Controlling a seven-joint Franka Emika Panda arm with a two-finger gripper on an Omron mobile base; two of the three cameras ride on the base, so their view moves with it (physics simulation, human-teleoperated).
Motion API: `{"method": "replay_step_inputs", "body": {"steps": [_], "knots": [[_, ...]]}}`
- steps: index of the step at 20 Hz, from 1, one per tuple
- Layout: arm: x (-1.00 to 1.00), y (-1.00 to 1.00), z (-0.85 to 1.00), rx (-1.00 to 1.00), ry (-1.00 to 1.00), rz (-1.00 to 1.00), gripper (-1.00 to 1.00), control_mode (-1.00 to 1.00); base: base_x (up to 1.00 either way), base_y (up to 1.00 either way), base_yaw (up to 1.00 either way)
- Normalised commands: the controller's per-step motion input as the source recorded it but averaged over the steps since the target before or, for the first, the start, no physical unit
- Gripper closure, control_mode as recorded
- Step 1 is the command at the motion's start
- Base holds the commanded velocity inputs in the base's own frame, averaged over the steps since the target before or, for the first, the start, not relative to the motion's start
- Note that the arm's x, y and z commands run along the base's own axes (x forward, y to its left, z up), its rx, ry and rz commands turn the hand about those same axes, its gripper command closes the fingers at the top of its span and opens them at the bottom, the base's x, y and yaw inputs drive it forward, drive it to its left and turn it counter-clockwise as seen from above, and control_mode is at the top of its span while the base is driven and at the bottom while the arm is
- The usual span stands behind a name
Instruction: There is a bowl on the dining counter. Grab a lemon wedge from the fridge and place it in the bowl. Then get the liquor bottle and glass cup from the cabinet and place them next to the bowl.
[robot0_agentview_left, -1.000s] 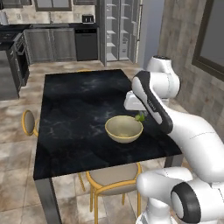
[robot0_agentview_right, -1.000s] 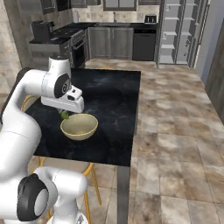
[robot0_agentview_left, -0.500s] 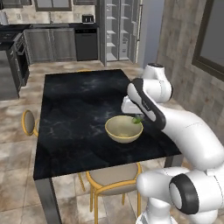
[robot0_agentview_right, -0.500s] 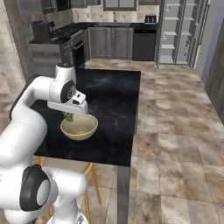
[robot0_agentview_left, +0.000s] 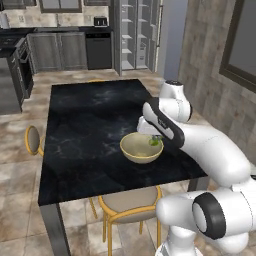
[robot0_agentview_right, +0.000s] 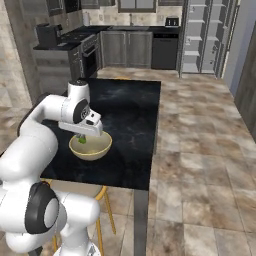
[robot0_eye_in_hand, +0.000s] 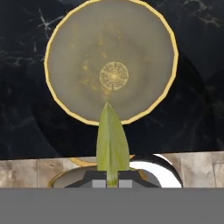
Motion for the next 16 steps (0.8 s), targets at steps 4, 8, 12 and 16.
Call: {"method": "replay_step_inputs", "body": {"steps": [4, 8, 12, 16], "knots": [[0.20, 0.00, -0.30, 0.00, 0.00, 0.00, 1.00, -1.00, 0.00, 0.00, 0.00], [0.18, 0.00, -0.22, 0.00, 0.00, 0.00, 1.00, -1.00, 0.00, 0.00, 0.00], [0.18, 0.00, -0.17, 0.00, 0.00, 0.00, 1.00, -1.00, 0.00, 0.00, 0.00], [0.11, 0.02, -0.16, 0.00, 0.00, 0.00, 1.00, -1.00, 0.00, 0.00, 0.00]]}}
